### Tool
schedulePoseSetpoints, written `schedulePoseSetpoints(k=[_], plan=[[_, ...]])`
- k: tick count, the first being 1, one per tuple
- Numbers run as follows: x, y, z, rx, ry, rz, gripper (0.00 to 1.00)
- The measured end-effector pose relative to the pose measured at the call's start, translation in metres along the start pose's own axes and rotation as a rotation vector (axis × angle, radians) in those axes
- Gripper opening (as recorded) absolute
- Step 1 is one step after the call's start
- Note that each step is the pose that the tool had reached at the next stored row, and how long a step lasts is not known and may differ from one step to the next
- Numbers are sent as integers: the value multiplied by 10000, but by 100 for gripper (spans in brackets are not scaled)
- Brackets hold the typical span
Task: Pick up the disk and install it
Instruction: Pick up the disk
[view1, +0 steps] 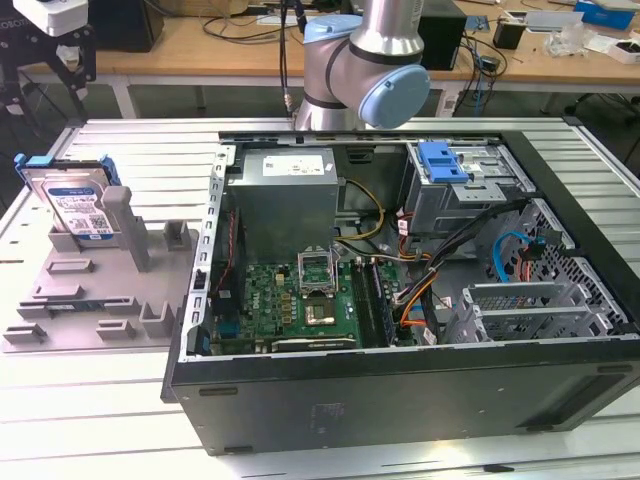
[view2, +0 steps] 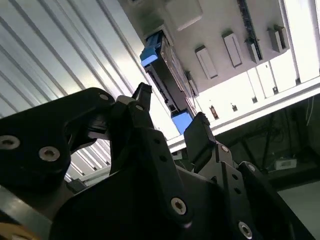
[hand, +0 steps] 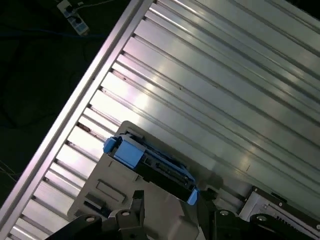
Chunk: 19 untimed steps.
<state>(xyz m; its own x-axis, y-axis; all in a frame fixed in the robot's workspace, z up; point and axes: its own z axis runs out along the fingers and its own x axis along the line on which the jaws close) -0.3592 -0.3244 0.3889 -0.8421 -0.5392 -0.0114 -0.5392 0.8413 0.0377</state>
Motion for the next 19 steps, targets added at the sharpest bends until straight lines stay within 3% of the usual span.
schedulePoseSetpoints(k=[9, 19], plan=[[-1, 4, 9, -9, 83, -1937, 54], [33, 96, 25, 0, 137, -2930, 54]])
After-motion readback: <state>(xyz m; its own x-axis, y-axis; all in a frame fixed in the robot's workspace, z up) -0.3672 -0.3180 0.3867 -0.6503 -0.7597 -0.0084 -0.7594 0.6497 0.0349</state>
